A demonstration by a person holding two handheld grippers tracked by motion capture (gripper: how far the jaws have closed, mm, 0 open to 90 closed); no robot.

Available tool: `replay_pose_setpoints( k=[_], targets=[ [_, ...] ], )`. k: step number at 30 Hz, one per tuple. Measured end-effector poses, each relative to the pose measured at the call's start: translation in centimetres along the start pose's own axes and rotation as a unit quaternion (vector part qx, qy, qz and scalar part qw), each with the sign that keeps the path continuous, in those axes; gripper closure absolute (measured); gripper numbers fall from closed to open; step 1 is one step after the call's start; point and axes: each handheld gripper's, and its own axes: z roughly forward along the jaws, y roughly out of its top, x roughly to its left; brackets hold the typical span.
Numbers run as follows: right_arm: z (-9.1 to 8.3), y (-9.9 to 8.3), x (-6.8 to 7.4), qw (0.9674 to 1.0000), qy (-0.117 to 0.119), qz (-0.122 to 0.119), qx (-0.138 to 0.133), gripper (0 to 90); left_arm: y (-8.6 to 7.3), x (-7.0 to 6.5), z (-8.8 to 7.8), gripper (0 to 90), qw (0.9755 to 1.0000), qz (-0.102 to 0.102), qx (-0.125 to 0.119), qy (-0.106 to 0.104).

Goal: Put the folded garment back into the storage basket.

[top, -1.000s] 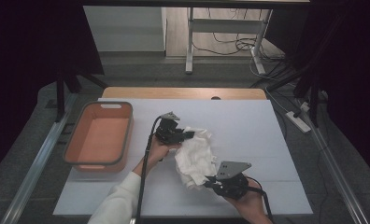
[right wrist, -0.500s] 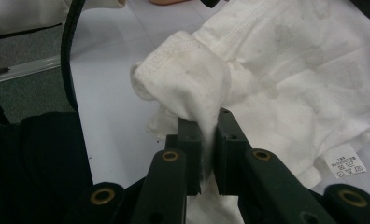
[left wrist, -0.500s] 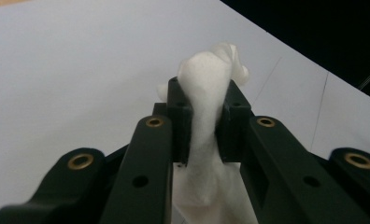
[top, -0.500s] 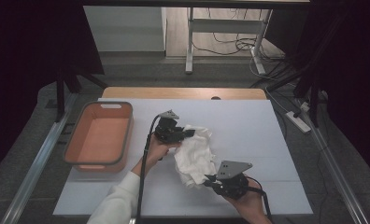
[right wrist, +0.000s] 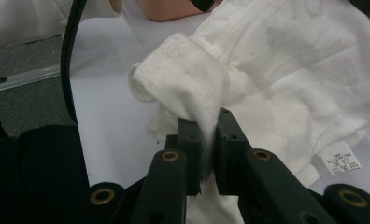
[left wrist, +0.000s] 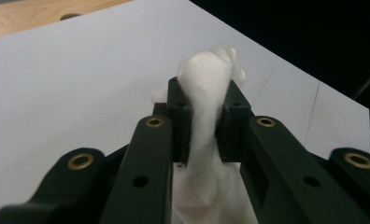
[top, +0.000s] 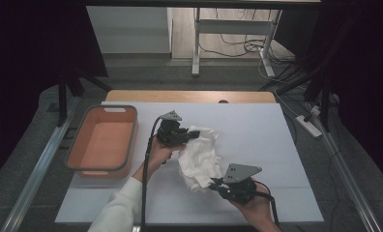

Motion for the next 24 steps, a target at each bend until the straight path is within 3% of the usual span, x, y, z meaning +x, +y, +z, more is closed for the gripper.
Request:
replay_pose_setpoints(
  k=[12, 24],
  targets=[
    [0.5, 1.8, 0.1, 0.9998, -0.003, 0.003, -0.017, 83.0, 0.9, 0.0, -2.4, 77.7, 0.9997, 0.010, -0.018, 0.010],
    [1.2, 4.2, 0.4, 0.9988, 0.000, 0.005, -0.049, 83.0, 2.7, 0.1, -6.0, 77.6, 0.9984, 0.017, -0.044, 0.032]
  ],
)
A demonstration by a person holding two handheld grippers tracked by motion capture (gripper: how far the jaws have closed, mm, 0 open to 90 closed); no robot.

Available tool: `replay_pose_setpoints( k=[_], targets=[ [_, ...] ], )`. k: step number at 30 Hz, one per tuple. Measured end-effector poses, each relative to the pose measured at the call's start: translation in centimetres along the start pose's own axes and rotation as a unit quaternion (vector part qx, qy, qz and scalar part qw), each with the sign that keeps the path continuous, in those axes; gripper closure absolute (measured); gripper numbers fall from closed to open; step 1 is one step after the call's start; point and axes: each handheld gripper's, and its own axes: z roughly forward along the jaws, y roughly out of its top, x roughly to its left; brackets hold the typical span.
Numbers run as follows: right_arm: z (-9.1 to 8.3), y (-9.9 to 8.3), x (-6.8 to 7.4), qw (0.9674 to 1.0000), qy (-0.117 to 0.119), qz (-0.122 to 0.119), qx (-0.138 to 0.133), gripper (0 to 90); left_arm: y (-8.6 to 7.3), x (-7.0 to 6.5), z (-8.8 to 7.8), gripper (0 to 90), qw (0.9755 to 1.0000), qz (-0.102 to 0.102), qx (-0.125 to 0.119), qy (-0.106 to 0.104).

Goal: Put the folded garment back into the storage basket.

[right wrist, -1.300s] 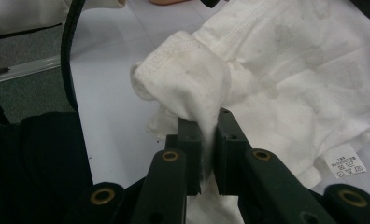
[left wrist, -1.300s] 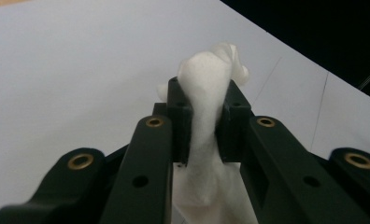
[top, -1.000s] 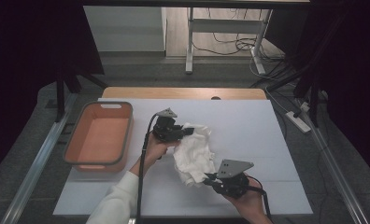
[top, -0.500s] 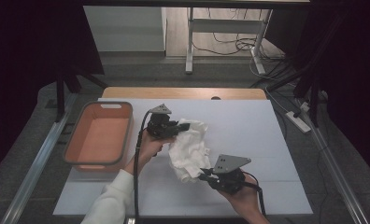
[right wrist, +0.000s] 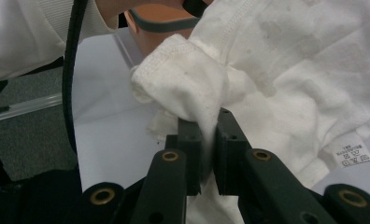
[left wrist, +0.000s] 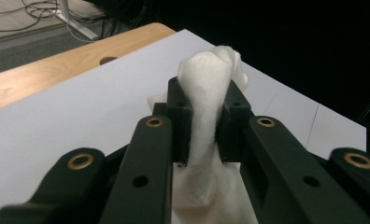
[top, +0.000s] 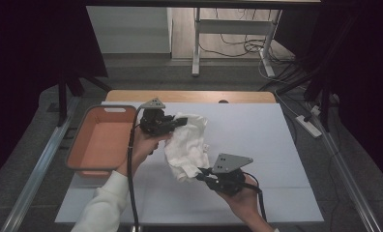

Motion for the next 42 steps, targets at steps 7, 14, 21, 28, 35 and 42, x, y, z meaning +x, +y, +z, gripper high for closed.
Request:
replay_pose_setpoints(
  k=[7, 14, 21, 28, 35, 42],
  targets=[
    [0.6, 1.0, 0.1, 1.0000, 0.001, 0.000, -0.009, 83.0, 0.4, 0.4, -1.5, 77.6, 1.0000, 0.003, -0.005, 0.008],
    [1.4, 2.3, 0.1, 0.9998, 0.006, -0.005, -0.019, 83.0, 0.8, 1.1, -3.4, 77.6, 0.9997, 0.000, -0.016, 0.020],
    [2.1, 3.3, 0.4, 0.9996, 0.012, -0.009, -0.025, 83.0, 1.0, 1.4, -4.7, 77.6, 0.9994, 0.000, -0.023, 0.026],
    [2.9, 4.3, 0.7, 0.9993, 0.015, -0.014, -0.030, 83.0, 1.2, 1.9, -6.3, 77.6, 0.9989, 0.000, -0.030, 0.035],
    [3.8, 5.1, 0.7, 0.9992, 0.020, -0.017, -0.032, 82.9, 1.2, 2.5, -7.4, 77.6, 0.9985, -0.002, -0.035, 0.042],
    [4.7, 5.8, 0.7, 0.9990, 0.026, -0.020, -0.031, 82.9, 1.1, 3.4, -8.7, 77.6, 0.9979, -0.007, -0.039, 0.051]
  ],
)
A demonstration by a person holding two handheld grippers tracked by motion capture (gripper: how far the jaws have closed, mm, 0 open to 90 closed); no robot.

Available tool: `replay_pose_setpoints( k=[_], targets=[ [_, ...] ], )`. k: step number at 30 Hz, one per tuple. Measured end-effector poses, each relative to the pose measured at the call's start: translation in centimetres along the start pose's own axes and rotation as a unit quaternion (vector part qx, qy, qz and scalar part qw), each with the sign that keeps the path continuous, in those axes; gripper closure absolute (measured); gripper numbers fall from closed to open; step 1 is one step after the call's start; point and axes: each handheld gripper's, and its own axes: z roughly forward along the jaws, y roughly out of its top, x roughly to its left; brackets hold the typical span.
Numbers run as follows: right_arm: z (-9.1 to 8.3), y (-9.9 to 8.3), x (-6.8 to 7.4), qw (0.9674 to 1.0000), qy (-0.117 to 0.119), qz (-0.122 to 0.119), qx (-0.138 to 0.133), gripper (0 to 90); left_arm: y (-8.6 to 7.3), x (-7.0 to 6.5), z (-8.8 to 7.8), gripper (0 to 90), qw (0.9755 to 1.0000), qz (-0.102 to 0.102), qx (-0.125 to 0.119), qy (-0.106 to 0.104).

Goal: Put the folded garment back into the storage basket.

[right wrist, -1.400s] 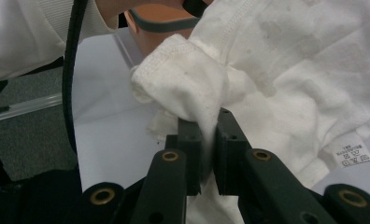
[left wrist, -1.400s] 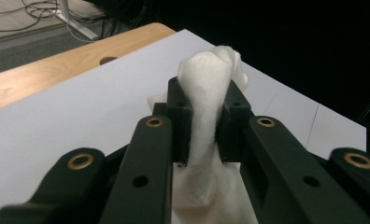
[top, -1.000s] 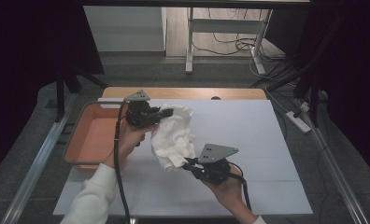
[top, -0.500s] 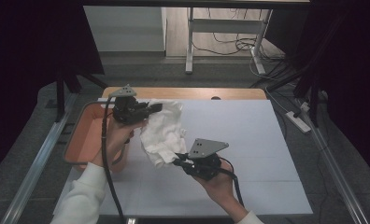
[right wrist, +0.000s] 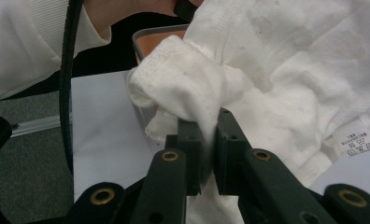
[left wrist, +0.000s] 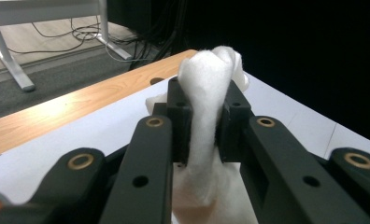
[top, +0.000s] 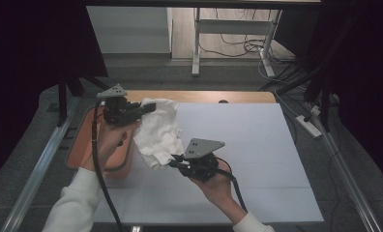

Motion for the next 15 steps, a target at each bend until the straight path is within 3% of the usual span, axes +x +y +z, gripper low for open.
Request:
replay_pose_setpoints(
  k=[15],
  targets=[
    [2.8, 1.7, 0.1, 0.9999, 0.014, -0.005, -0.005, 83.0, -0.3, 2.2, -2.5, 77.6, 0.9997, -0.011, -0.008, 0.019]
  ],
)
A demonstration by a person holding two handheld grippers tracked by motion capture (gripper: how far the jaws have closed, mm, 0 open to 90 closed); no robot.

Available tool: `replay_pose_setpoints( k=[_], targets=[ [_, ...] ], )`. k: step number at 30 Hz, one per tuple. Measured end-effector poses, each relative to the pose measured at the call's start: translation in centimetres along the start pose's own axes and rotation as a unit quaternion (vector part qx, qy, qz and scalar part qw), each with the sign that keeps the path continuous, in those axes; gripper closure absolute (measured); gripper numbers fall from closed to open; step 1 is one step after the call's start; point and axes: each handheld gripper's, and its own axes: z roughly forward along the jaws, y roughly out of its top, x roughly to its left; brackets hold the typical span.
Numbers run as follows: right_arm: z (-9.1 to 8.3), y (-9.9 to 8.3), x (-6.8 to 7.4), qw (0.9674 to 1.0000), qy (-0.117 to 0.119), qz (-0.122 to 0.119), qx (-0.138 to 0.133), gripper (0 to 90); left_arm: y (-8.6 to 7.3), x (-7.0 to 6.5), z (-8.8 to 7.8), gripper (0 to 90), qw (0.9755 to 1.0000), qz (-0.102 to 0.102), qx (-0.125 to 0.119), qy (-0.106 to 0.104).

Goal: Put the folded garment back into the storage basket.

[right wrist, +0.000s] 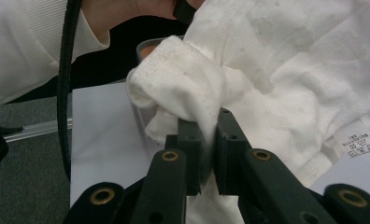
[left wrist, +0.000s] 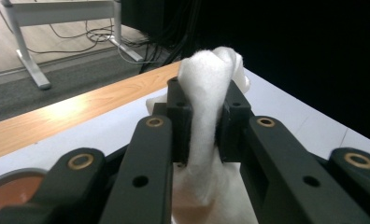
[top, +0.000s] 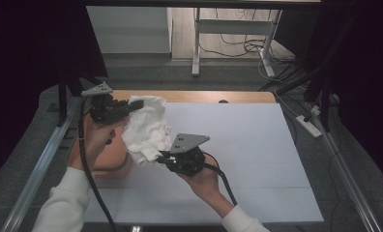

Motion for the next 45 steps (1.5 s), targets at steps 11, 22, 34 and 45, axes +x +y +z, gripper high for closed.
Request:
replay_pose_setpoints(
  k=[11, 22, 34, 45],
  targets=[
    [2.2, 1.3, 0.5, 0.9999, 0.011, -0.008, 0.001, 82.9, -0.3, 1.6, -2.0, 77.6, 0.9999, -0.007, -0.004, 0.015],
    [4.2, 2.1, 0.8, 0.9996, 0.024, -0.012, 0.005, 82.9, -0.8, 2.7, -3.3, 77.6, 0.9994, -0.013, 0.000, 0.031],
    [5.2, 2.4, 0.9, 0.9996, 0.024, -0.011, 0.006, 82.9, -0.8, 3.4, -4.0, 77.7, 0.9991, -0.017, -0.002, 0.040],
    [7.1, 2.7, 1.3, 0.9994, 0.034, -0.005, 0.001, 82.8, -1.1, 4.8, -5.5, 77.6, 0.9983, -0.022, -0.002, 0.054]
  ],
)
